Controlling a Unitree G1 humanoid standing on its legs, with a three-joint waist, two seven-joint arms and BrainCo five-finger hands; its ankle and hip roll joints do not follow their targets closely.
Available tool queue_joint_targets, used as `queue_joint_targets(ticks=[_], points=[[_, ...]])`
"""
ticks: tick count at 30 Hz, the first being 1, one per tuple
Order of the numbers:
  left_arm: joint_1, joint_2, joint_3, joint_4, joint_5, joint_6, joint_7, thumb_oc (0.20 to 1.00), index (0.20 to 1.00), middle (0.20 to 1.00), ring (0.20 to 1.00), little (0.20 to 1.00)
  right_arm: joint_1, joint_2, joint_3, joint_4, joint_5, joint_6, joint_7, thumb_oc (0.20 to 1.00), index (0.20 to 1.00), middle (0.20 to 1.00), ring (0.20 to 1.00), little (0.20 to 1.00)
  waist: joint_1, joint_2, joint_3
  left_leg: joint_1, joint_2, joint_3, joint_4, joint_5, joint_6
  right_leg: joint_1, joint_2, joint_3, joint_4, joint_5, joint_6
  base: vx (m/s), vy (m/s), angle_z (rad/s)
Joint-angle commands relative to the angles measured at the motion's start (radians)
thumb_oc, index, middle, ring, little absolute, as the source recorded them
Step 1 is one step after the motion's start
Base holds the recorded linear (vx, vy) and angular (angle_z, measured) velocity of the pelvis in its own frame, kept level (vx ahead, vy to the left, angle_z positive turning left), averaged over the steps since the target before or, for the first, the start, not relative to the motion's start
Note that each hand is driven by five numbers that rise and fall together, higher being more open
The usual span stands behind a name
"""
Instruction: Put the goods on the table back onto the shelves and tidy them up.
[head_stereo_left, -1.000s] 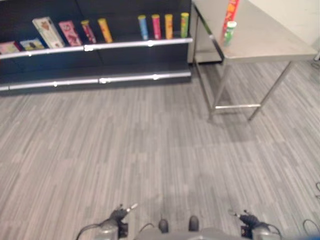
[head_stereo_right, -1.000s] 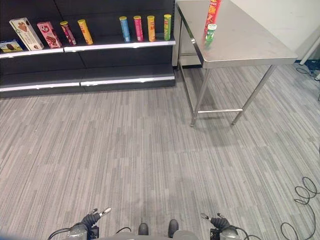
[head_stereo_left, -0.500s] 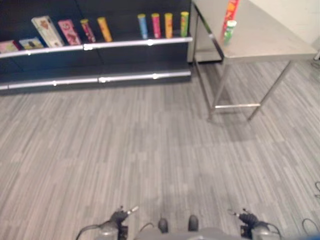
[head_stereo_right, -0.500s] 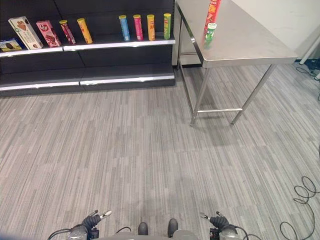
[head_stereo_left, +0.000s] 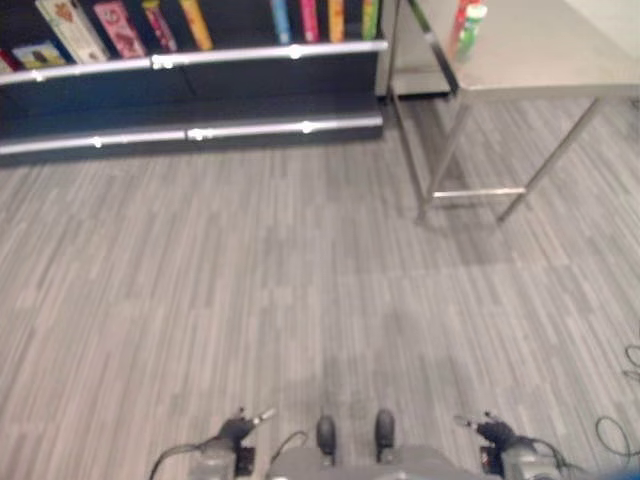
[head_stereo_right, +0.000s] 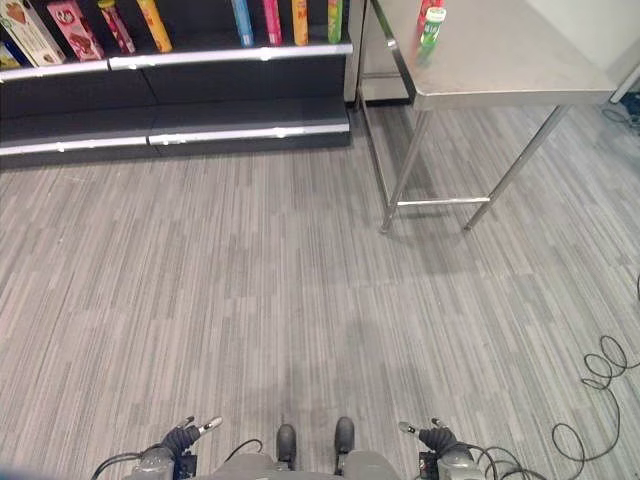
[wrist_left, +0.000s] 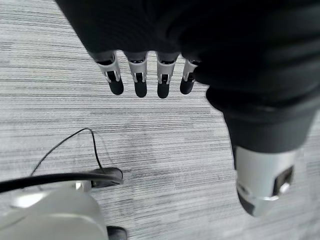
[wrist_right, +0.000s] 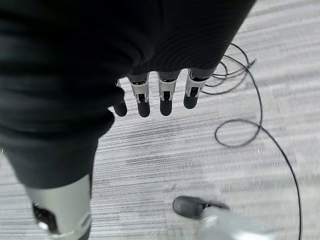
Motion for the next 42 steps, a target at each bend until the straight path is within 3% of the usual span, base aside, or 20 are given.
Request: queue_joint_targets(ticks=[1, 5, 6, 9, 12, 13, 15, 18, 20, 21, 24, 25, 28, 29, 35, 37, 38, 39, 41, 42], points=[[0.002, 0.048, 0.042, -0.013, 0.008, -0.020, 0.008, 1.000, 1.000, 1.000, 1.000, 1.000, 0.018, -0.003, 0.016, -0.019, 0.021, -0.016, -0.012, 1.000, 1.000, 1.000, 1.000, 1.000, -0.012, -0.044, 0.022, 0.014, 0.011, -0.095, 0.110, -0.147, -0.015, -0.094, -0.171, 0.062, 0.321, 0.068, 0.045, 0.18, 0.091, 0.04], [-0.001, 0.047, 0.041, -0.031, -0.011, -0.025, 0.007, 1.000, 1.000, 1.000, 1.000, 1.000, 0.022, 0.003, 0.024, -0.013, 0.026, -0.013, -0.007, 1.000, 1.000, 1.000, 1.000, 1.000, -0.032, -0.054, 0.015, 0.094, 0.036, -0.110, 0.068, -0.183, -0.042, -0.118, -0.143, -0.020, 0.104, 0.030, 0.046, 0.43, -0.123, 0.09], [0.000, 0.047, 0.040, -0.038, -0.013, -0.024, 0.001, 1.000, 1.000, 1.000, 1.000, 1.000, 0.025, 0.006, 0.039, -0.014, 0.015, -0.012, -0.003, 1.000, 1.000, 1.000, 1.000, 1.000, -0.053, -0.073, 0.012, 0.161, 0.035, -0.130, 0.049, -0.215, -0.062, -0.160, -0.107, -0.057, -0.090, 0.068, 0.081, 0.36, -0.131, -0.18], [-0.001, 0.043, 0.050, -0.012, -0.005, -0.023, -0.001, 1.000, 1.000, 1.000, 1.000, 1.000, 0.038, 0.011, 0.035, -0.020, 0.013, -0.011, -0.002, 1.000, 1.000, 1.000, 1.000, 1.000, -0.084, -0.075, 0.004, 0.245, 0.060, -0.150, 0.041, -0.243, -0.093, -0.194, -0.059, -0.124, -0.257, 0.120, 0.106, 0.59, -0.164, 0.15], [0.002, 0.033, 0.045, -0.009, 0.001, -0.029, -0.006, 1.000, 1.000, 1.000, 1.000, 1.000, 0.059, 0.016, 0.030, -0.014, 0.013, -0.015, 0.000, 1.000, 1.000, 1.000, 1.000, 1.000, -0.090, -0.073, -0.007, 0.262, 0.080, -0.166, 0.084, -0.231, -0.118, -0.140, -0.044, -0.131, -0.286, 0.132, 0.082, 0.58, -0.192, 0.55], [-0.003, 0.030, 0.046, 0.002, 0.000, -0.031, -0.005, 1.000, 1.000, 1.000, 1.000, 1.000, 0.061, 0.020, 0.030, -0.002, 0.021, -0.020, -0.003, 1.000, 1.000, 1.000, 1.000, 1.000, -0.093, -0.065, -0.021, 0.251, 0.099, -0.168, 0.135, -0.188, -0.138, -0.120, -0.026, -0.118, -0.274, 0.129, 0.059, 0.52, -0.264, 0.62], [-0.003, 0.028, 0.052, -0.033, -0.046, -0.029, 0.003, 1.000, 1.000, 1.000, 1.000, 1.000, 0.062, 0.020, 0.011, -0.003, 0.070, -0.031, -0.014, 1.000, 1.000, 1.000, 1.000, 1.000, -0.093, -0.059, -0.024, 0.119, 0.128, -0.149, 0.482, 0.028, -0.189, -0.027, 0.003, -0.123, -0.264, 0.097, -0.005, 0.60, -0.324, 0.58], [-0.005, 0.030, 0.050, -0.058, -0.057, -0.026, 0.009, 1.000, 1.000, 1.000, 1.000, 1.000, 0.047, 0.020, 0.017, -0.012, 0.089, -0.035, -0.026, 1.000, 1.000, 1.000, 1.000, 1.000, -0.085, -0.084, -0.005, -0.008, 0.131, -0.124, 0.720, 0.097, -0.175, 0.035, 0.014, -0.110, -0.278, 0.060, -0.047, 0.32, -0.233, 0.36], [-0.011, 0.035, 0.063, -0.047, -0.067, -0.021, 0.015, 1.000, 1.000, 1.000, 1.000, 1.000, 0.028, 0.019, 0.028, -0.023, 0.102, -0.030, -0.033, 1.000, 1.000, 1.000, 1.000, 1.000, -0.065, -0.109, 0.011, -0.084, 0.169, -0.055, 0.838, 0.077, -0.142, 0.107, 0.023, -0.083, -0.299, 0.028, -0.068, 0.51, -0.255, -0.41], [-0.009, 0.029, 0.069, -0.039, -0.076, -0.023, 0.021, 1.000, 1.000, 1.000, 1.000, 1.000, 0.017, 0.018, 0.033, -0.032, 0.112, -0.030, -0.034, 1.000, 1.000, 1.000, 1.000, 1.000, -0.035, -0.122, 0.029, -0.189, 0.145, -0.030, 0.847, -0.014, -0.114, 0.174, 0.016, -0.054, -0.309, -0.001, -0.071, 0.40, -0.056, -0.51], [-0.003, 0.027, 0.074, -0.036, -0.075, -0.023, 0.023, 1.000, 1.000, 1.000, 1.000, 1.000, 0.008, 0.020, 0.043, -0.038, 0.109, -0.030, -0.033, 1.000, 1.000, 1.000, 1.000, 1.000, -0.012, -0.122, 0.033, -0.257, 0.122, -0.016, 0.726, -0.027, -0.118, 0.223, 0.013, -0.026, -0.319, -0.026, -0.062, 0.39, 0.022, -0.21], [0.005, 0.023, 0.074, -0.025, -0.065, -0.021, 0.021, 1.000, 1.000, 1.000, 1.000, 1.000, 0.002, 0.023, 0.055, -0.045, 0.096, -0.032, -0.029, 1.000, 1.000, 1.000, 1.000, 1.000, 0.016, -0.108, 0.030, -0.297, 0.099, -0.010, 0.452, -0.011, -0.126, 0.273, 0.014, -0.009, -0.328, -0.060, -0.042, 0.49, 0.097, -0.37], [0.007, 0.022, 0.075, -0.015, -0.060, -0.021, 0.022, 1.000, 1.000, 1.000, 1.000, 1.000, 0.001, 0.022, 0.059, -0.045, 0.089, -0.031, -0.029, 1.000, 1.000, 1.000, 1.000, 1.000, 0.027, -0.092, 0.025, -0.278, 0.097, -0.016, 0.280, 0.043, -0.138, 0.303, 0.020, -0.002, -0.334, -0.077, -0.034, 0.49, 0.129, -0.38], [0.020, 0.021, 0.080, 0.007, -0.040, -0.024, 0.024, 1.000, 1.000, 1.000, 1.000, 1.000, -0.002, 0.026, 0.071, -0.026, 0.054, -0.034, -0.032, 1.000, 1.000, 1.000, 1.000, 1.000, 0.071, -0.062, 0.011, -0.330, 0.041, -0.050, 0.003, 0.130, -0.162, 0.388, 0.046, 0.043, -0.330, -0.139, -0.027, 0.61, 0.131, -0.67], [0.062, 0.014, 0.099, 0.049, -0.015, -0.017, 0.016, 1.000, 1.000, 1.000, 1.000, 1.000, 0.011, 0.042, 0.074, 0.018, -0.018, -0.012, -0.014, 1.000, 1.000, 1.000, 1.000, 1.000, 0.107, -0.044, -0.037, -0.309, 0.039, -0.069, 0.005, 0.217, -0.164, 0.483, -0.011, 0.106, -0.302, -0.192, 0.010, 0.58, 0.248, -0.76], [0.070, 0.015, 0.110, 0.066, -0.015, -0.017, 0.020, 1.000, 1.000, 1.000, 1.000, 1.000, 0.021, 0.046, 0.061, 0.031, -0.029, -0.008, -0.011, 1.000, 1.000, 1.000, 1.000, 1.000, 0.117, -0.060, -0.064, -0.272, 0.016, -0.078, 0.005, 0.203, -0.145, 0.460, -0.073, 0.110, -0.213, -0.144, 0.054, 0.46, 0.272, -0.88], [0.062, 0.024, 0.106, 0.084, -0.007, -0.013, 0.022, 1.000, 1.000, 1.000, 1.000, 1.000, 0.028, 0.049, 0.040, 0.035, -0.013, -0.006, -0.005, 1.000, 1.000, 1.000, 1.000, 1.000, 0.091, -0.070, -0.066, -0.217, -0.001, -0.074, 0.006, 0.170, -0.121, 0.364, -0.129, 0.133, 0.015, 0.014, 0.091, 0.25, 0.182, -0.56], [0.062, 0.023, 0.106, 0.084, -0.007, -0.013, 0.022, 1.000, 1.000, 1.000, 1.000, 1.000, 0.028, 0.048, 0.040, 0.035, -0.013, -0.006, -0.005, 1.000, 1.000, 1.000, 1.000, 1.000, 0.092, -0.068, -0.068, -0.219, 0.001, -0.073, 0.005, 0.170, -0.121, 0.362, -0.127, 0.134, 0.014, 0.016, 0.090, 0.37, 0.294, -0.36], [0.043, 0.044, 0.095, 0.060, -0.006, -0.014, 0.021, 1.000, 1.000, 1.000, 1.000, 1.000, 0.032, 0.044, 0.034, 0.022, 0.002, -0.011, -0.013, 1.000, 1.000, 1.000, 1.000, 1.000, 0.062, -0.052, -0.040, -0.123, -0.023, -0.082, -0.001, 0.107, -0.056, 0.228, -0.178, 0.126, 0.344, 0.199, 0.063, 0.35, 0.360, 0.11], [0.039, 0.051, 0.092, 0.055, -0.005, -0.010, 0.022, 1.000, 1.000, 1.000, 1.000, 1.000, 0.035, 0.045, 0.024, 0.020, 0.013, -0.010, -0.018, 1.000, 1.000, 1.000, 1.000, 1.000, 0.052, -0.040, -0.031, -0.097, -0.016, -0.084, -0.002, 0.089, -0.045, 0.191, -0.192, 0.106, 0.418, 0.201, 0.047, 0.27, 0.290, 0.33]])
